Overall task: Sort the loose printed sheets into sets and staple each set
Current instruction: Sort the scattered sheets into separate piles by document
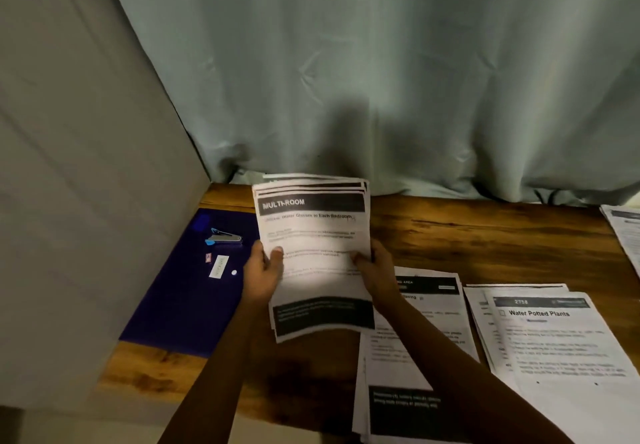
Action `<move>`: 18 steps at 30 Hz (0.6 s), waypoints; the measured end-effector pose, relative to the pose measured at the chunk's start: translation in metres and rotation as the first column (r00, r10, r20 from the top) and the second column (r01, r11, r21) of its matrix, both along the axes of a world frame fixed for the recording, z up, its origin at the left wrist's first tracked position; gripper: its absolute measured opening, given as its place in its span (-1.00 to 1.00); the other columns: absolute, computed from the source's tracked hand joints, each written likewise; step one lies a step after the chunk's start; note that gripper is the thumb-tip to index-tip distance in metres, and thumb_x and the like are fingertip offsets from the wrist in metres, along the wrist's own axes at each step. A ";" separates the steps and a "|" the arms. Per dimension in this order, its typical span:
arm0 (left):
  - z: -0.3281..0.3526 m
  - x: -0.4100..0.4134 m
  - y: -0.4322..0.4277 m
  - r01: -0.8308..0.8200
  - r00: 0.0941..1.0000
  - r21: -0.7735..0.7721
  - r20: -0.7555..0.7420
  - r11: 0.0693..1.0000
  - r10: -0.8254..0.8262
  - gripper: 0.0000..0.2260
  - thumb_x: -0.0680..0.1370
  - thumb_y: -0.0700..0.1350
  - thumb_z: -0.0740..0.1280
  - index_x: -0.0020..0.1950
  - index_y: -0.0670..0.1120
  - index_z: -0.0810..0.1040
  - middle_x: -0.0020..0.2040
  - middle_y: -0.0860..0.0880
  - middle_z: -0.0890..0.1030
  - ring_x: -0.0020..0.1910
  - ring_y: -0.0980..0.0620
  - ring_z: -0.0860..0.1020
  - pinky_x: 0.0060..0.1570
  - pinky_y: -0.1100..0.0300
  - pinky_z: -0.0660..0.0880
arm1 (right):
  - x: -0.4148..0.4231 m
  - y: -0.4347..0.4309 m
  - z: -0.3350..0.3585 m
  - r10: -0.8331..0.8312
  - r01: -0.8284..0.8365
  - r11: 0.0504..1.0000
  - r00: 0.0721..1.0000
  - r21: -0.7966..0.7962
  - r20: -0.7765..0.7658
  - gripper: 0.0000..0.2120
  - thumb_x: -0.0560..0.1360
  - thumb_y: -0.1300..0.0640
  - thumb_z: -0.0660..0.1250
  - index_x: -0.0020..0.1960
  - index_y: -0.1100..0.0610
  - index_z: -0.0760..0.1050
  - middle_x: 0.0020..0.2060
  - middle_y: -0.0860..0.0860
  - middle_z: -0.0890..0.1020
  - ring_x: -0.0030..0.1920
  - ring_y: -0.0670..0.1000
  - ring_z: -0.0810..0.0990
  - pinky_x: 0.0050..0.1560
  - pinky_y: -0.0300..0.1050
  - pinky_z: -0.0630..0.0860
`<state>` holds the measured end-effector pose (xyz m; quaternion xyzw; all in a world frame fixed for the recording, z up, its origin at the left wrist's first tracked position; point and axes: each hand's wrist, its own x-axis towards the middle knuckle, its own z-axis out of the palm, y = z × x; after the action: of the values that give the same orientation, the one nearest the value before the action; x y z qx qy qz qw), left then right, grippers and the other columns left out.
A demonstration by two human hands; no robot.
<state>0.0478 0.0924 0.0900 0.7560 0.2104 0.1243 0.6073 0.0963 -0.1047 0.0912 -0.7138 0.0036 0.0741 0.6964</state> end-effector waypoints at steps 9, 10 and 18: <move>0.028 -0.023 0.017 -0.107 0.960 0.102 0.268 0.989 0.076 -0.60 0.60 -0.22 0.20 0.40 -0.19 0.13 0.18 0.11 0.46 0.10 0.40 0.48 0.09 0.47 0.41 | -0.019 0.030 0.003 0.003 -0.004 1.000 0.980 0.009 0.200 -0.66 0.53 0.26 0.29 0.18 -0.11 0.38 0.09 -0.14 0.54 0.13 -0.17 0.53 0.12 -0.18 0.51; 0.024 -0.026 0.016 -0.098 0.967 0.093 0.244 0.991 0.073 -0.57 0.61 -0.20 0.19 0.42 -0.19 0.10 0.21 0.07 0.45 0.11 0.37 0.48 0.12 0.42 0.41 | -0.022 0.030 -0.001 0.024 -0.015 0.999 0.978 -0.046 0.205 -0.66 0.54 0.24 0.29 0.16 -0.14 0.36 0.07 -0.16 0.53 0.11 -0.20 0.52 0.10 -0.22 0.49; 0.001 -0.023 0.019 -0.122 0.988 0.163 0.115 0.979 0.103 -0.90 0.65 -0.10 0.12 0.14 -0.06 0.25 0.00 -0.03 0.50 -0.03 0.15 0.51 0.04 0.04 0.49 | -0.022 0.033 -0.009 0.109 -0.050 0.953 0.976 -0.297 0.187 -0.75 0.59 0.26 0.17 0.25 0.09 0.31 -0.01 -0.09 0.54 -0.06 -0.25 0.54 -0.08 -0.27 0.53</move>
<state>0.0244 0.1119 0.0914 0.7842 0.2091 0.2158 0.5429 0.0742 -0.0714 0.0821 -0.8118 -0.0850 0.0282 0.5770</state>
